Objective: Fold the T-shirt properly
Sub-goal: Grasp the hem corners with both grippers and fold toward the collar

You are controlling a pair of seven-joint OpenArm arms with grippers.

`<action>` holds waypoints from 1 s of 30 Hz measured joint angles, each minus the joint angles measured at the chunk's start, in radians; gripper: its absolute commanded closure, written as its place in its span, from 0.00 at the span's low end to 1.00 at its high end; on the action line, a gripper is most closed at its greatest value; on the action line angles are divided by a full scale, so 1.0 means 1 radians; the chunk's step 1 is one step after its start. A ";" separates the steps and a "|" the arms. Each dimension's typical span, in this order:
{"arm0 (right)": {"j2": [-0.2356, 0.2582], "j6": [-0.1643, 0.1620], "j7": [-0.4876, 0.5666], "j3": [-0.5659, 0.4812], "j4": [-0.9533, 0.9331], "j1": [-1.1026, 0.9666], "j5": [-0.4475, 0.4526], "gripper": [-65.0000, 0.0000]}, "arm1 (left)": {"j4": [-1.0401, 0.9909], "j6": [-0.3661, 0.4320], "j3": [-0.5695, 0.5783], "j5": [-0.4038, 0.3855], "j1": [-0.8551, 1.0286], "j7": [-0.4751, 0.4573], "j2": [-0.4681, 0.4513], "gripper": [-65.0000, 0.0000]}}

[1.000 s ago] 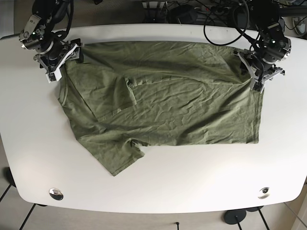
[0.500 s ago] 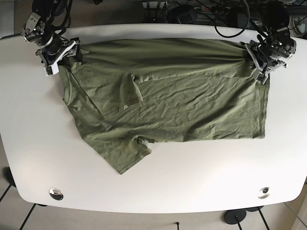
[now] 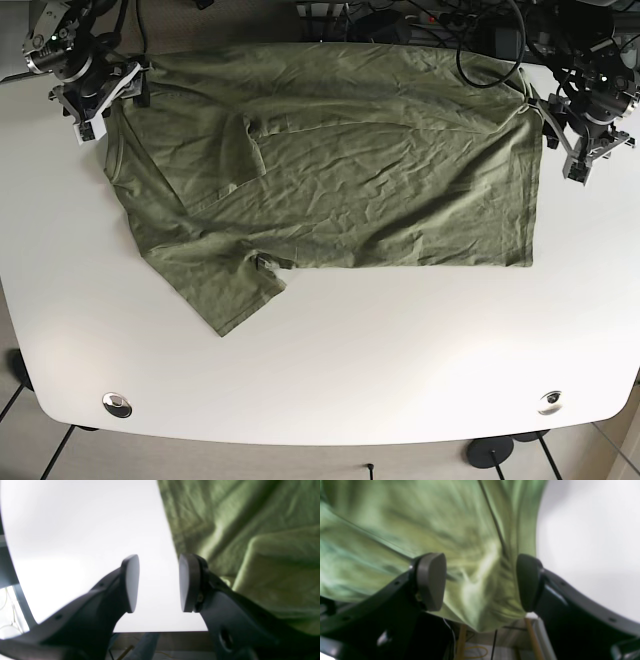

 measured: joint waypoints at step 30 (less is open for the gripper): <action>0.127 -0.002 0.775 -0.423 -1.293 0.957 -0.384 0.36 | -0.148 0.000 0.086 0.010 -0.323 -0.001 0.039 0.63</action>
